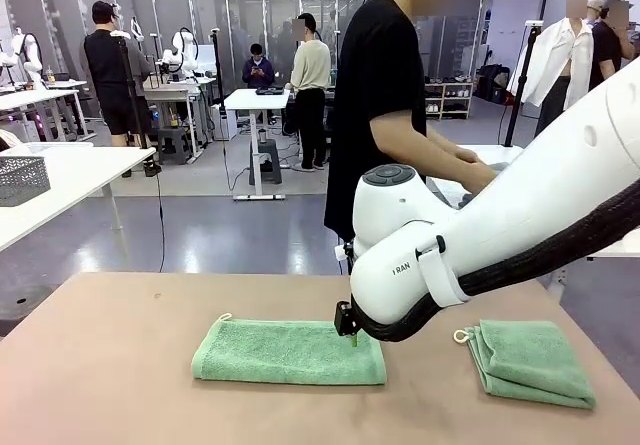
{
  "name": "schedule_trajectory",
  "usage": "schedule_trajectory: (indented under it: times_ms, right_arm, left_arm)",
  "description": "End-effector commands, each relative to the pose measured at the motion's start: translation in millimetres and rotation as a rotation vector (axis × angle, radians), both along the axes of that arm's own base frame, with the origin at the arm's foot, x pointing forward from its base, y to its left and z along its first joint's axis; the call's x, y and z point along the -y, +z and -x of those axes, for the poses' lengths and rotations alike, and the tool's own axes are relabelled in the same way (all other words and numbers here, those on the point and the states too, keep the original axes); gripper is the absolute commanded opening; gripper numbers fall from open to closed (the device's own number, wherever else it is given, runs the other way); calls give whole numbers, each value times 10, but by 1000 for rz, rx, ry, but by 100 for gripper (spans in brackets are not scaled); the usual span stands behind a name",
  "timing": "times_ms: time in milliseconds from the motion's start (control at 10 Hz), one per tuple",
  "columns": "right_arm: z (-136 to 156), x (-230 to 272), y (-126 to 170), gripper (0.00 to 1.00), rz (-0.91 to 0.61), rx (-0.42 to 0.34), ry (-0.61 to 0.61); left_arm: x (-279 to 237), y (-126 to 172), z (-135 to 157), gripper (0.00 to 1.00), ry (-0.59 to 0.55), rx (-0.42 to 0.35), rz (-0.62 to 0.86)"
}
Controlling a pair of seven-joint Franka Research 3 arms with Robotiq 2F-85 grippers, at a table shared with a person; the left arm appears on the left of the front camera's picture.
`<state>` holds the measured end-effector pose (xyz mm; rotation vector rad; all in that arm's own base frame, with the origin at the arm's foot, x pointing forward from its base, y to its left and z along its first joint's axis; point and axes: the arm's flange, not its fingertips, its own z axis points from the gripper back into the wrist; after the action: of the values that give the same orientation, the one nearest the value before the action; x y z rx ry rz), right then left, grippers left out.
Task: Fold the towels and place them in the basket.
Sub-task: When a person lays out a Towel with hook on the table, fold it in half twice.
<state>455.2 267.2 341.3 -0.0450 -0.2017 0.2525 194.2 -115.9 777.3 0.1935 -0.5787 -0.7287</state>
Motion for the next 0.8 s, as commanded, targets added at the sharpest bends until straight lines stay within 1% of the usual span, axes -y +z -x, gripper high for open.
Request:
schedule_trajectory:
  times_ms: [0,100,200,400,600,700]
  right_arm:
    - [-103,-18,-121,100,-52,-5,-64]
    - [-129,-19,-180,100,-59,-5,-90]
    - [-149,-18,-218,100,-67,2,-111]
    - [-219,63,-292,100,-79,11,-145]
    - [-285,100,-387,100,-95,-10,-154]
    - [-313,116,-426,100,-100,-17,-160]
  left_arm:
    - [60,408,378,100,71,-44,30]
    - [75,535,552,100,80,-57,58]
    - [78,637,731,100,94,-49,73]
    - [98,683,964,100,99,-56,115]
    - [87,738,1185,100,121,-50,125]
    - [91,737,1238,100,123,-33,133]
